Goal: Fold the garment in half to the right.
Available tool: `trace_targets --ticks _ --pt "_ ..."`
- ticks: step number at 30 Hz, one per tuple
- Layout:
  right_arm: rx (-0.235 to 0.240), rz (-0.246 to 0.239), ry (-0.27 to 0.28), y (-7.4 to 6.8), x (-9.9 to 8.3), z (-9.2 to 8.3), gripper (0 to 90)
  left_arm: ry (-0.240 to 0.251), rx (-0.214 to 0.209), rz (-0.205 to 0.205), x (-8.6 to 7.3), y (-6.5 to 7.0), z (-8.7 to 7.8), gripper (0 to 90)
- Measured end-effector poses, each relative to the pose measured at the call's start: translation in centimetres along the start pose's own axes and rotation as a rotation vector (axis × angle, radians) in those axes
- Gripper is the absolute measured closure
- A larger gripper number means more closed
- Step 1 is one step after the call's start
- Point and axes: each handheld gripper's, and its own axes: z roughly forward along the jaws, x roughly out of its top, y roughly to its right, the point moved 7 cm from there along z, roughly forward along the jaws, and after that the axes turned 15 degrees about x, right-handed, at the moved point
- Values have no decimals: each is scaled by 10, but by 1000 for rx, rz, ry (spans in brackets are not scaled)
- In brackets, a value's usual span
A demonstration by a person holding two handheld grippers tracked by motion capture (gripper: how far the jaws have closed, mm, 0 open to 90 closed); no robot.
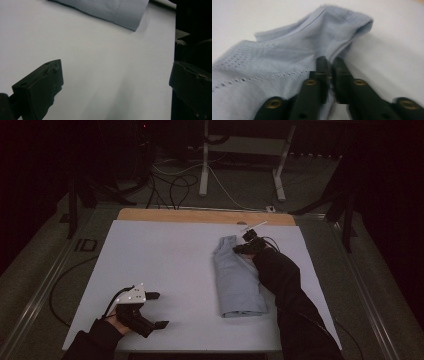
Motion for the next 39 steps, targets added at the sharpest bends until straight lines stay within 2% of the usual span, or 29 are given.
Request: trace_targets --ticks 3,7,9,12,15,20,24,29,31,32,36,39 --pt "12 -28 47 -6 10 -6 860 12 6 -13 -3 -2 0 4" --pt "33 -10 99 -9 20 -6 862 29 14 -18 -3 -4 -1 4" --pt "-4 -9 60 -6 18 -2 862 28 17 -16 -3 -5 -2 4" --pt "-35 24 14 -1 12 5 861 34 26 -20 -3 -7 -3 4" --pt "-47 52 -2 3 8 8 861 39 34 -17 -2 -8 -6 4" --pt "-59 38 -20 2 7 9 839 44 50 -22 -2 -12 -9 4" --pt "-59 35 -26 2 9 8 655 44 57 -21 -2 -13 -10 4" --pt "-42 21 6 -3 15 -3 378 55 66 -26 -1 -16 -13 4" --pt "-18 20 26 -7 19 -9 300 56 70 -22 -1 -16 -14 4" --pt "7 8 35 -11 21 -13 228 58 68 -21 -1 -16 -14 4" --pt "42 -5 70 -22 27 -21 143 64 62 -16 0 -16 -16 4" --pt "54 -31 70 -32 28 -25 140 61 66 -14 -1 -17 -17 4"
